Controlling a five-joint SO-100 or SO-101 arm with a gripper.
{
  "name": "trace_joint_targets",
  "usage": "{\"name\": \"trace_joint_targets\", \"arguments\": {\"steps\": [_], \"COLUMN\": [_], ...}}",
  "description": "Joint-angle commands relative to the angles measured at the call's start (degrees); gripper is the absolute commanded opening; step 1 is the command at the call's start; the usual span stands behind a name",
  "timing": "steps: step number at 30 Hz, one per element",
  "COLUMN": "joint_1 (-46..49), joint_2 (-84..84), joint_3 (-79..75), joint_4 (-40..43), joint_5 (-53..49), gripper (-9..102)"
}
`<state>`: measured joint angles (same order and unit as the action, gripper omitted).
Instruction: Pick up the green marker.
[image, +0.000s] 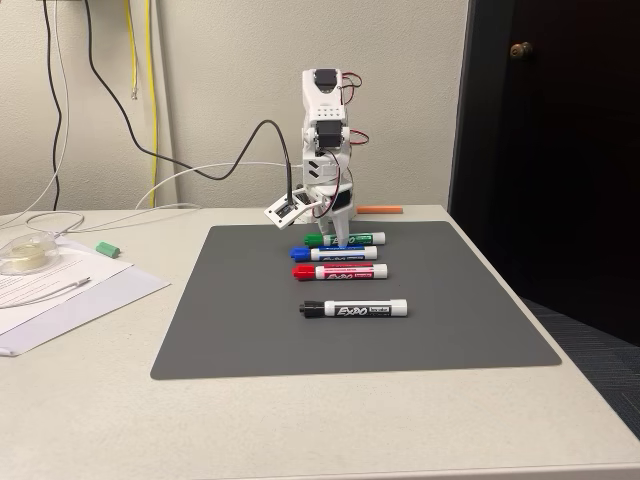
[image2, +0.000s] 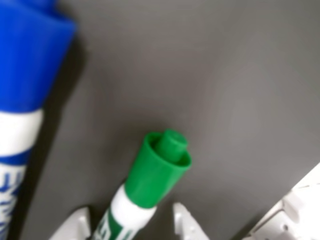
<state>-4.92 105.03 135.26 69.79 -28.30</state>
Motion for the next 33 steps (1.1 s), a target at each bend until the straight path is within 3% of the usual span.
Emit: {"name": "trace_joint_targets", "arguments": {"steps": [1,9,13,20,23,33], "joint_1": [-1.1,-4.7,-4.7,-4.9,-5.1,-6.1], "joint_2": [-2.1,-3.0,-6.9,-7.8,-7.5,-4.3], "joint_3": [-1.1,-1.9,-7.2,-9.0,-9.6,-8.7], "joint_4": [-3.8,-7.5,-3.1,-3.3,-3.3,-5.2], "joint_5": [1.6,6.5,6.1,7.5,7.1,11.1], "gripper": [25,23,20,20,13,7]}}
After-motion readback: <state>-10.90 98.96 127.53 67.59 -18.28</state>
